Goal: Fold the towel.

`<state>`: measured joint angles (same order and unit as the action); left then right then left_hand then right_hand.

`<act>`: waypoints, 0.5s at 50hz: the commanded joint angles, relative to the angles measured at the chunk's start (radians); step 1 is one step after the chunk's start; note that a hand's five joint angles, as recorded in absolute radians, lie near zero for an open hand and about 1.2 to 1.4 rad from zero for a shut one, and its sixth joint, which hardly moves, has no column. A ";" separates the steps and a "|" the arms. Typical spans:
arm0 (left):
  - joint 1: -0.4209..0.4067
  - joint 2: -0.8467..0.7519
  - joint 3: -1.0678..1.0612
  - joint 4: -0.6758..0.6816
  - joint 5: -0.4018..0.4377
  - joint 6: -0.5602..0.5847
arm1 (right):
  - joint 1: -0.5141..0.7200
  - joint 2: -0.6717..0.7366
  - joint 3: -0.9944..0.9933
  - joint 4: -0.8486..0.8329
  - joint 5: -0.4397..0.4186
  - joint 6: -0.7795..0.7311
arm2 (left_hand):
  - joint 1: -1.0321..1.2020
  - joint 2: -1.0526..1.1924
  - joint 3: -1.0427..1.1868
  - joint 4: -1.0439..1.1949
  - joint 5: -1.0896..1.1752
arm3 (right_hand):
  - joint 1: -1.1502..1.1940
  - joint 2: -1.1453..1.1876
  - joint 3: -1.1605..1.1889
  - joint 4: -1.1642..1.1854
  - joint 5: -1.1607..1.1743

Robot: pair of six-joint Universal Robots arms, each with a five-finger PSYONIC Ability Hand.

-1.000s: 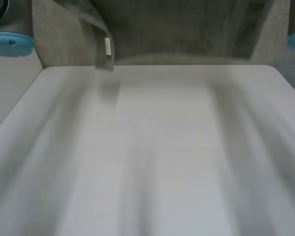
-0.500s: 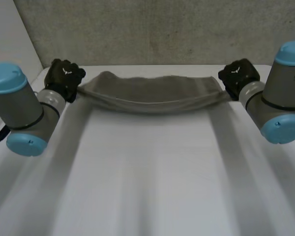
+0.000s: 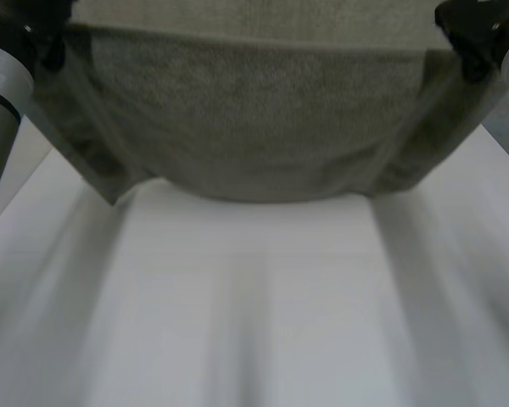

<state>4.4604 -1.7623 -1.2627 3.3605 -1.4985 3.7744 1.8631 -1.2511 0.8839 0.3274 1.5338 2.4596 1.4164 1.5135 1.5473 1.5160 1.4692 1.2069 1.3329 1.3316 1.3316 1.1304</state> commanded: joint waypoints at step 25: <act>-0.018 -0.379 0.752 0.007 -0.177 -0.113 | 0.074 0.340 -0.533 -0.444 0.143 0.025 | -0.020 -0.117 -0.151 -0.120 -0.247 | 0.189 0.063 0.065 0.065 0.091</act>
<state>4.4419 -2.1723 -0.4978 3.3263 -1.6927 3.6865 1.9412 -0.8088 0.2334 -0.0719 1.6869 2.4610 1.4164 1.5137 1.5489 1.5160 1.4692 1.2064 1.3328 1.3316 1.3316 1.1305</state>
